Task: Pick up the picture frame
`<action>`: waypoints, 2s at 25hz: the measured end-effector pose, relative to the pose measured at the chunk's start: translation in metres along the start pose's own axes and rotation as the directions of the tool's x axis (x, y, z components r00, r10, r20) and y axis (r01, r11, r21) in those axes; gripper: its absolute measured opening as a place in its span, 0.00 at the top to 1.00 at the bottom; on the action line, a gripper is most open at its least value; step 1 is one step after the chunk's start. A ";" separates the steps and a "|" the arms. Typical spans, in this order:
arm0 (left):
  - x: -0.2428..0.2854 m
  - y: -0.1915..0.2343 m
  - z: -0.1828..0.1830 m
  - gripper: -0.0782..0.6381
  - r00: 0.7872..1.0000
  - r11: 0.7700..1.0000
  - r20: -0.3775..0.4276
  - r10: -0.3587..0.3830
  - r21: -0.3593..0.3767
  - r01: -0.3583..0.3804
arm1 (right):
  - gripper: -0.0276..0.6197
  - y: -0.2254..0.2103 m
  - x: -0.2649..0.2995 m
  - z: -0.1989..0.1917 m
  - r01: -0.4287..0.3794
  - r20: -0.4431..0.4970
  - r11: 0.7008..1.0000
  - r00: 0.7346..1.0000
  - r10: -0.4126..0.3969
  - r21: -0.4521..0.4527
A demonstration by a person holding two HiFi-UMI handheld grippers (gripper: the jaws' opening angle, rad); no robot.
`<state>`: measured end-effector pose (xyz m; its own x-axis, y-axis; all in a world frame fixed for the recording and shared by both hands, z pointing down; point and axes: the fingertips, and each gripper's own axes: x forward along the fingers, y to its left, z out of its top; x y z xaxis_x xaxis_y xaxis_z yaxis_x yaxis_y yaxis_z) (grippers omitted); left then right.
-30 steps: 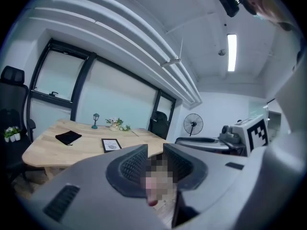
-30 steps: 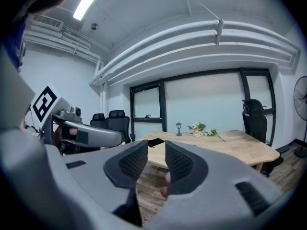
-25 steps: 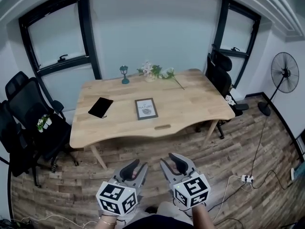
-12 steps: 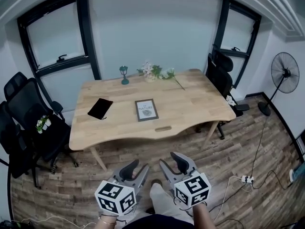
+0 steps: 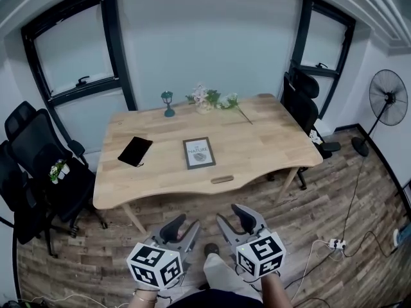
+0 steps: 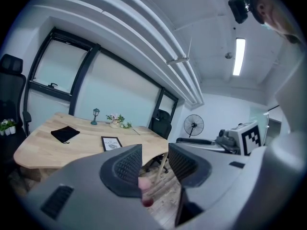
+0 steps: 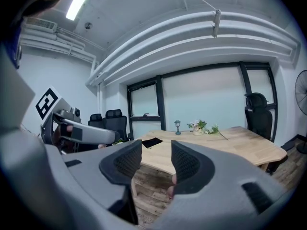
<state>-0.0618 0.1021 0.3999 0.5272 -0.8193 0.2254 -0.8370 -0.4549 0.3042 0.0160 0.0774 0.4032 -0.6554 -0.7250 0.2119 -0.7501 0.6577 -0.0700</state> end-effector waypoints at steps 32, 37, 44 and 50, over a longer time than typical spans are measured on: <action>0.133 0.081 0.036 0.64 0.997 0.996 -0.044 0.058 -0.058 -0.061 | 0.70 -0.105 0.118 0.007 -0.015 -0.081 1.000 0.997 0.015 0.006; 0.151 0.091 0.043 0.63 0.996 0.995 -0.044 0.073 -0.066 -0.076 | 0.70 -0.120 0.135 0.009 -0.026 -0.090 1.000 0.996 0.025 -0.009; 0.173 0.105 0.047 0.64 0.996 0.992 -0.047 0.079 -0.097 -0.084 | 0.70 -0.135 0.159 0.012 -0.039 -0.083 0.999 0.996 0.036 -0.033; 0.191 0.117 0.053 0.64 0.994 0.990 -0.047 0.096 -0.098 -0.100 | 0.70 -0.150 0.180 0.012 -0.051 -0.087 0.998 0.995 0.047 -0.045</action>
<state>-0.0669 -0.1267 0.4295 0.4508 -0.8418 0.2969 -0.8672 -0.3343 0.3691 0.0096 -0.1543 0.4399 -0.6800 -0.6726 0.2920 -0.7107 0.7026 -0.0364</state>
